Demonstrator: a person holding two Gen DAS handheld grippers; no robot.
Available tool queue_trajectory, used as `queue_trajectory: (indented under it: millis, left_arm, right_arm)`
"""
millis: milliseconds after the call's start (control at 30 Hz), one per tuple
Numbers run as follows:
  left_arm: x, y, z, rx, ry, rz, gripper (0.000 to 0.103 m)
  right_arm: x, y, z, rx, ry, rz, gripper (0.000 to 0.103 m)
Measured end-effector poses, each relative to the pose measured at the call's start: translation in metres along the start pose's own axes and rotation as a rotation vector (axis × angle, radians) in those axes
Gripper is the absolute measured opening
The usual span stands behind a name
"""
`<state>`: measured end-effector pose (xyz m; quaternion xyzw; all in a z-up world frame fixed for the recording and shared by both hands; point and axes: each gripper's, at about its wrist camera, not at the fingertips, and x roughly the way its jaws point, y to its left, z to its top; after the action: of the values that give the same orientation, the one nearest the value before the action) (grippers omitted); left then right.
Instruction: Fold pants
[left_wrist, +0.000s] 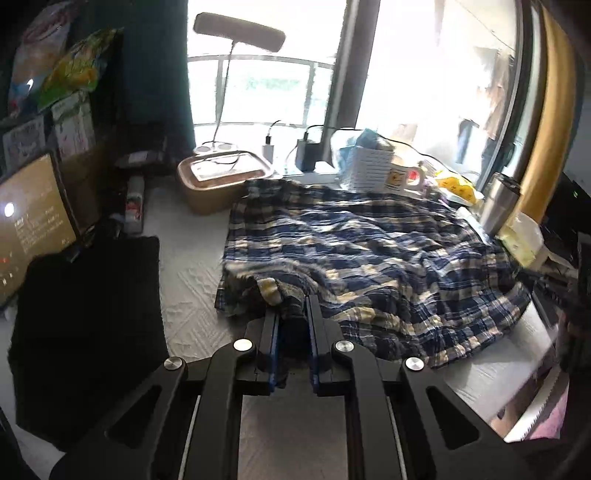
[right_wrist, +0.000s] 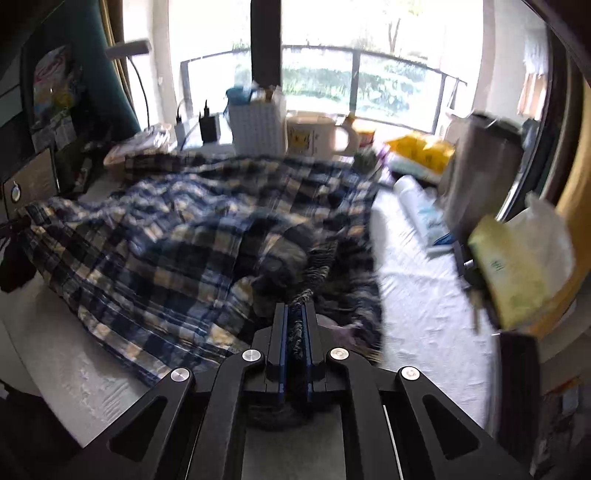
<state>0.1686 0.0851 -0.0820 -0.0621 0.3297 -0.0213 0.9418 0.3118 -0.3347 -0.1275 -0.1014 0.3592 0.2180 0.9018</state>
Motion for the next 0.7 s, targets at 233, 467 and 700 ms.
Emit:
queue_trajectory:
  millis: [233, 467, 700]
  left_arm:
    - [-0.012, -0.007, -0.016, 0.037, 0.131, -0.021, 0.011]
    - [0.013, -0.002, -0.078, -0.042, 0.374, -0.033, 0.011]
    - [0.009, 0.001, -0.095, -0.036, 0.442, -0.015, 0.011]
  right_arm:
    - [-0.048, -0.017, -0.013, 0.01, -0.027, -0.049, 0.006]
    - [-0.039, -0.043, -0.05, 0.104, 0.069, -0.08, 0.006]
    - [-0.031, -0.048, -0.067, 0.128, 0.132, -0.082, 0.006]
